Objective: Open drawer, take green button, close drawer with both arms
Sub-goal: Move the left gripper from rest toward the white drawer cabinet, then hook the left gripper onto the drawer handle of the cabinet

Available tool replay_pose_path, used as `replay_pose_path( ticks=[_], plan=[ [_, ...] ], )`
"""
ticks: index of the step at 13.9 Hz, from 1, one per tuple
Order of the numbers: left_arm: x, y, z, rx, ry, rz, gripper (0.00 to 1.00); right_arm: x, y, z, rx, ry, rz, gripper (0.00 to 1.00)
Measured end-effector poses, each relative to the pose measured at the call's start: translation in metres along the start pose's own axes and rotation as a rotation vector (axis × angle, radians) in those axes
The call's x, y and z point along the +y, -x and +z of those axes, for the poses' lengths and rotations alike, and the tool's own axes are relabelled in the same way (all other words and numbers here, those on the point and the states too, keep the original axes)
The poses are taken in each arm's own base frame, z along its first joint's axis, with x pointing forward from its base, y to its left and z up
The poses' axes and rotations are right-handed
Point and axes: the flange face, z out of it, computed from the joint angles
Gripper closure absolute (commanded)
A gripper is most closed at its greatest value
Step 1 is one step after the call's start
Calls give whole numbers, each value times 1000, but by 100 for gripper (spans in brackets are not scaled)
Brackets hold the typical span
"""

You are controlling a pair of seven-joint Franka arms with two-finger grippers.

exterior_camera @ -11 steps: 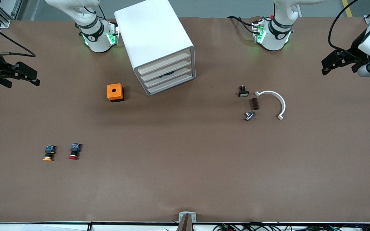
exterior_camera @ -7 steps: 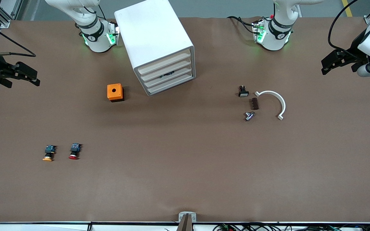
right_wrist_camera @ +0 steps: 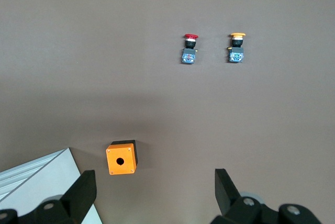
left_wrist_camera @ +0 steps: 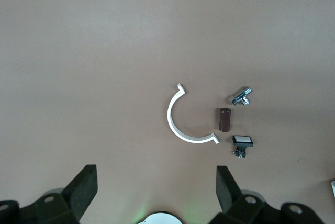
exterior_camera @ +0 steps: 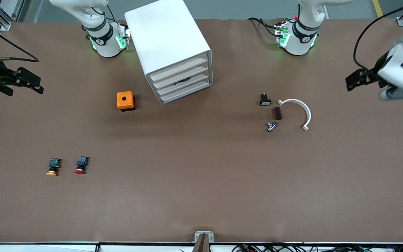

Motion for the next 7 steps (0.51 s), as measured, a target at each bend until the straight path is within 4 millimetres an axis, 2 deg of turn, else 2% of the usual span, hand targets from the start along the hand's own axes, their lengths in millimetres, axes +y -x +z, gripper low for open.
replay_pose_path(
  ticks=[2,4,7],
  plan=[
    [15,-16,23,4,3,-14,0,0,0,0,1,0,0,0],
    [29,-24,42,-8,2,-89,0,0,0,0,2,0,0,0],
    [78,-32,81,-78,19,-339,0,0,0,0,3,0,0,0]
  ],
)
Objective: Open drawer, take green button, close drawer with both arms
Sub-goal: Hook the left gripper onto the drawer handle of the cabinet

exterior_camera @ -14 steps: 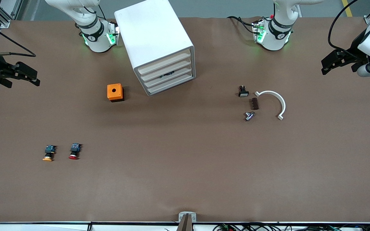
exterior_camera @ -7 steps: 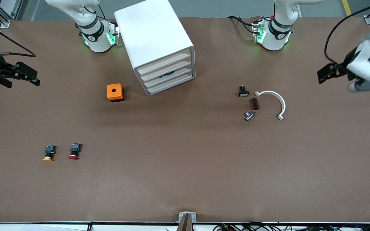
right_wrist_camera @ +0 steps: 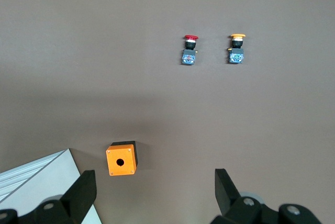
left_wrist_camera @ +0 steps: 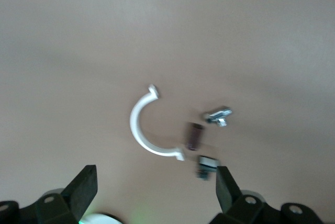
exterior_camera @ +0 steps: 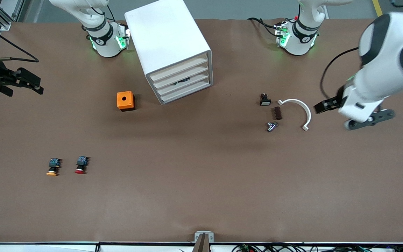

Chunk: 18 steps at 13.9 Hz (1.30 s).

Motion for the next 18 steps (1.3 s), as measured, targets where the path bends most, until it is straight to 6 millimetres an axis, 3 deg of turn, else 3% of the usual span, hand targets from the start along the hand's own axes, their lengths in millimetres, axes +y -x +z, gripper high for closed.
replay_pose_path(
  ticks=[8,12,15,18],
  plan=[
    [165,17,147,-243,-116,-788,0,-2,0,0,3,-18,0,0],
    [213,42,213,-441,-231,-1082,0,-2,0,1,2,-18,0,0],
    [232,54,249,-691,-297,-1210,2,-2,0,1,1,-18,0,0],
    [251,74,286,-839,-432,-1364,23,-1,0,1,-2,-19,2,0]
  ],
)
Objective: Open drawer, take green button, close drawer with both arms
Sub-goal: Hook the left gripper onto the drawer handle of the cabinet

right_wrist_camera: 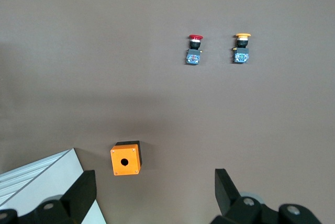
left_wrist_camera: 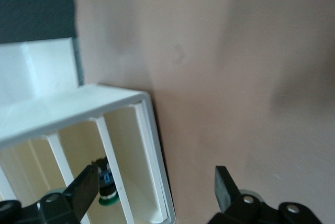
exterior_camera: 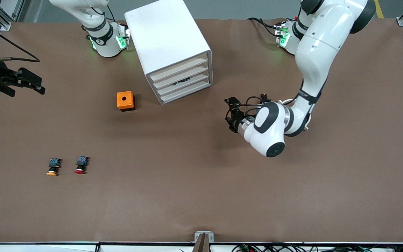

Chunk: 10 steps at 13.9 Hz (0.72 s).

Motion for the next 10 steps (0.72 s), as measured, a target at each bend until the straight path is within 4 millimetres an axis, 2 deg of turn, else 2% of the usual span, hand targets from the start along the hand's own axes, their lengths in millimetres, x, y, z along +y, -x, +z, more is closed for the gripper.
replay_pose_path(
  ticks=[2,4,7,10],
  plan=[
    [-1,13,41,18,-57,-91,24,5,1,1,-6,-1,9,0],
    [-11,28,71,21,-104,-137,33,14,2,1,-12,-1,26,0],
    [-25,44,97,-8,-173,-152,35,26,3,-1,-8,-2,49,0],
    [-32,52,125,13,-203,-149,37,29,-1,6,-20,-3,52,0]
  ],
)
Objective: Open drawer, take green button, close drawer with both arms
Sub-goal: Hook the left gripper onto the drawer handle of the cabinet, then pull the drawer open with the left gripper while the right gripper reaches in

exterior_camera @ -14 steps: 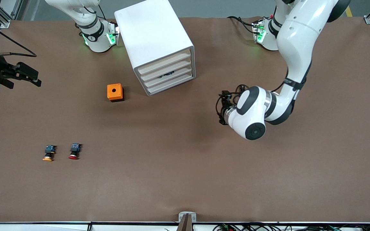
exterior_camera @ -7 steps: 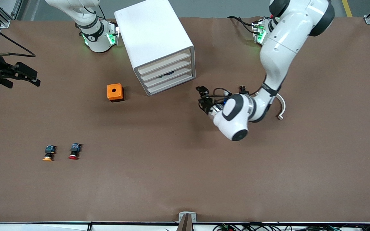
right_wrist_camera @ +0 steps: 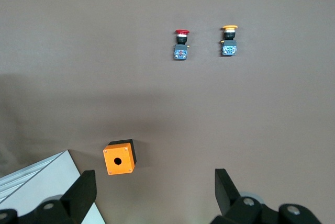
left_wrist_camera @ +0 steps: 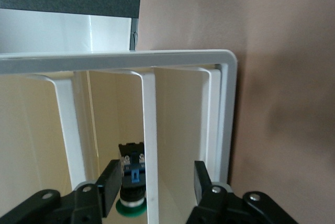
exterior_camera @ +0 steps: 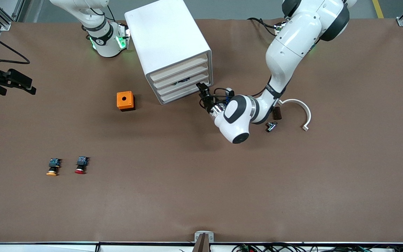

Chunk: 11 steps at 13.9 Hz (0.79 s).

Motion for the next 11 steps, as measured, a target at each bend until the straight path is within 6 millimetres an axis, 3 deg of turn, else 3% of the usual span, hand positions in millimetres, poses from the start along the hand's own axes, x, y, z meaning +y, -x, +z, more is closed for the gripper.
replay_pose_path(
  ticks=[1,4,6,9,11],
  plan=[
    [-1,2,13,19,-4,2,39,0,-4,6,-10,-1,0,0],
    [-1,7,48,65,-17,3,61,3,-22,36,-54,-3,1,0],
    [-2,8,57,74,-21,4,98,4,-36,57,-83,-4,2,0],
    [-1,9,49,64,-16,4,100,15,-53,90,-133,-7,19,0],
    [2,8,38,52,-9,5,100,21,-58,96,-140,-7,31,0]
  ],
)
